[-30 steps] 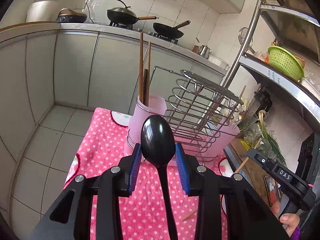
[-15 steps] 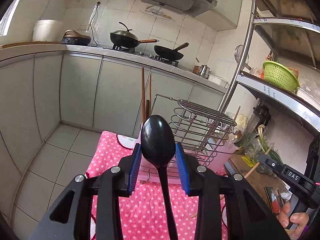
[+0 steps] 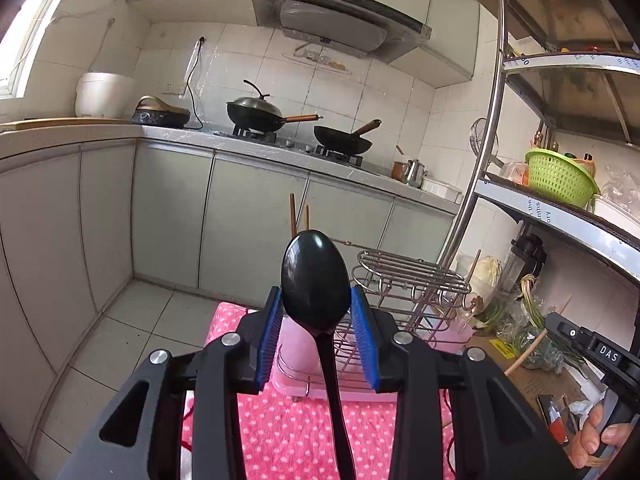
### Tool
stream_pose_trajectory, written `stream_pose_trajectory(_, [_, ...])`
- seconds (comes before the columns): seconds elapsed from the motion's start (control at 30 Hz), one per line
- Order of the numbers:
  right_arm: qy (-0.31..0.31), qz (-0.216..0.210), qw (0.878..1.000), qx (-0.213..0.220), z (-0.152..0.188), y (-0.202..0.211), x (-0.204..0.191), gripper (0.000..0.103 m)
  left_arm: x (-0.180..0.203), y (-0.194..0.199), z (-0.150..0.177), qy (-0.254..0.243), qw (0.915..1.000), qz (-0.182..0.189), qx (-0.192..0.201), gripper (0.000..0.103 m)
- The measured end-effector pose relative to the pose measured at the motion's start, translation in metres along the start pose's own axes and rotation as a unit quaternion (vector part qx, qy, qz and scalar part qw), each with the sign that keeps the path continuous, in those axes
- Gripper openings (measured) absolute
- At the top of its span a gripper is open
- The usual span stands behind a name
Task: Organize utensils
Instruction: 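Lift the black spoon with the left tool while the right tool lifts the chopstick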
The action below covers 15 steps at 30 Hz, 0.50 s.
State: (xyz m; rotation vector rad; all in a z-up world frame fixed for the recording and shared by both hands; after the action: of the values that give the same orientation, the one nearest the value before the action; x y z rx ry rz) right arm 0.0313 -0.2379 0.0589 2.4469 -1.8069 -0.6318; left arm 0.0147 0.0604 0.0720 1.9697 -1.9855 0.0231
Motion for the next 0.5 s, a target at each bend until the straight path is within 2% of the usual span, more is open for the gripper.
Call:
stream_pose_trajectory(0.27, [0.028,0.006,0.999,0.040,-0.037,0.011,-0.007,0.006,0.003,0.003,-0.037,-0.019,0.9977,-0.022,0.061,0.034])
stream_pose_trajectory(0.5, [0.041,0.010,0.996,0.073,-0.073,0.010,-0.009,0.006,0.004,-0.016,-0.068,-0.011,0.9940,-0.038,0.102,0.034])
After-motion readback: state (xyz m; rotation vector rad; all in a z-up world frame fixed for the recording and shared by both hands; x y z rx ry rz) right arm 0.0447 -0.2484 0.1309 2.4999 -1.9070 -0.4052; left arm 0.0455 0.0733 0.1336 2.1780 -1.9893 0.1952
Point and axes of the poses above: each gripper's, at about its wrist camera, not at the fingertips, and y roughly against the way its jaws point, x to its right, z to its underside, the point moved 2 cm from there along -y, roughly the way its jaws point, and after that the axes turned 4 degrees about x, right-handed, at the moved point
